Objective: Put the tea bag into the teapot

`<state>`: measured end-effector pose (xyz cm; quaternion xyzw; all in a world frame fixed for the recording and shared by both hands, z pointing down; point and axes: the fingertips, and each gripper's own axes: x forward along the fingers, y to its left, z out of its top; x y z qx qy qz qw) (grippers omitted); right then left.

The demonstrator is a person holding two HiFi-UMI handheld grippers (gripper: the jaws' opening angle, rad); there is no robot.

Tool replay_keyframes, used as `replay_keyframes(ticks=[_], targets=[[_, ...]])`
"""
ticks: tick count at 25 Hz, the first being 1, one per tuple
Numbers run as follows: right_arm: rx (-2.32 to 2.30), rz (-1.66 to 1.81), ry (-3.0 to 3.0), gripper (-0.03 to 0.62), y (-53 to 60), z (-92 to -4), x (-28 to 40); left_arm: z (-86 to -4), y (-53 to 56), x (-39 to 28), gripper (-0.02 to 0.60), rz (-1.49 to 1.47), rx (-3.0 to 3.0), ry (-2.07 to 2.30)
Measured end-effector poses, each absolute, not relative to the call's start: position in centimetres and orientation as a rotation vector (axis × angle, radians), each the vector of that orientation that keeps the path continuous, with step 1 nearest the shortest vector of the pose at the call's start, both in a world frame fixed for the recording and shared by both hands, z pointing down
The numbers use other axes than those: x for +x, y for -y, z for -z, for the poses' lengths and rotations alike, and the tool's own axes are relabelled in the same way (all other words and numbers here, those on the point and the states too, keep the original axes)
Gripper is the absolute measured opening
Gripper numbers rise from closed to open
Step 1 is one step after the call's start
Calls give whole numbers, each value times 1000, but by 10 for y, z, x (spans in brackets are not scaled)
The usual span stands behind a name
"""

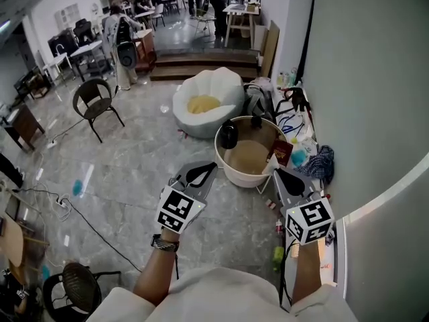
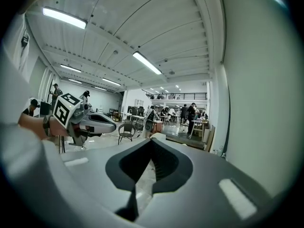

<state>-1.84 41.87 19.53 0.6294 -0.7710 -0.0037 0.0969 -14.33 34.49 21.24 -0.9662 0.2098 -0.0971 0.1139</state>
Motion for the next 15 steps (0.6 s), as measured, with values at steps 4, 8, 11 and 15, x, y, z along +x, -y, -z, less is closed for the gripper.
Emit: replay_keyframes(ticks=[4, 8, 11, 15], targets=[[1847, 12, 2281, 6, -425, -201, -7, -219, -355, -137, 6, 294, -2834, -647], [1831, -7, 2296, 6, -427, -216, 4, -233, -361, -127, 6, 313, -2841, -667], [1830, -18, 2296, 6, -424, -223, 11, -242, -355, -122, 6, 327, -2845, -673], [1851, -36, 2287, 6, -408, -229, 23, -249, -336, -112, 6, 343, -2851, -663]])
